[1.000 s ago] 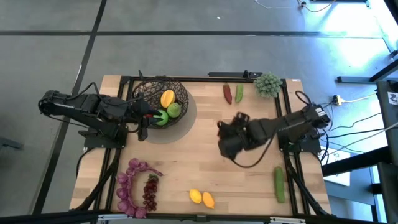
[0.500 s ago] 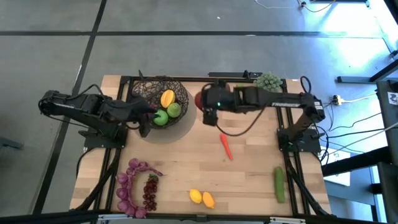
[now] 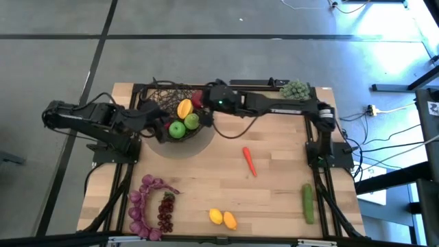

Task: Build produce basket
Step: Put the red pomegranate into the black wire basket

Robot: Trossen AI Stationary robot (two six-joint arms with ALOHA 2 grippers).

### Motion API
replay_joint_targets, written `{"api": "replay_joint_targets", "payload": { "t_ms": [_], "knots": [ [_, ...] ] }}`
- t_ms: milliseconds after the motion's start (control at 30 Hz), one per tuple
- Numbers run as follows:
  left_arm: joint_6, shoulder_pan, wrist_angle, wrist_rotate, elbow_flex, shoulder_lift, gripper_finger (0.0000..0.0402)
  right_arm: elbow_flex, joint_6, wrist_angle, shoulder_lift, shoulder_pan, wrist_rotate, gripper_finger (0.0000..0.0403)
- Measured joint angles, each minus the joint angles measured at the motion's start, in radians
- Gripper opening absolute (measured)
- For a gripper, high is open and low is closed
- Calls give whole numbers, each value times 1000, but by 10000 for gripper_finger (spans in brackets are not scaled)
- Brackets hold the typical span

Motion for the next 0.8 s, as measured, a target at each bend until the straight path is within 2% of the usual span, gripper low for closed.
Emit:
{"api": "replay_joint_targets", "payload": {
  "t_ms": [300, 800],
  "knots": [
    [8, 41, 0, 0, 0, -2, 92, 0, 0, 120, 139, -43, -21, 335],
    [9, 43, -1, 0, 0, -2, 92, 0, -3, 140, 244, -57, -21, 336]
  ]
}}
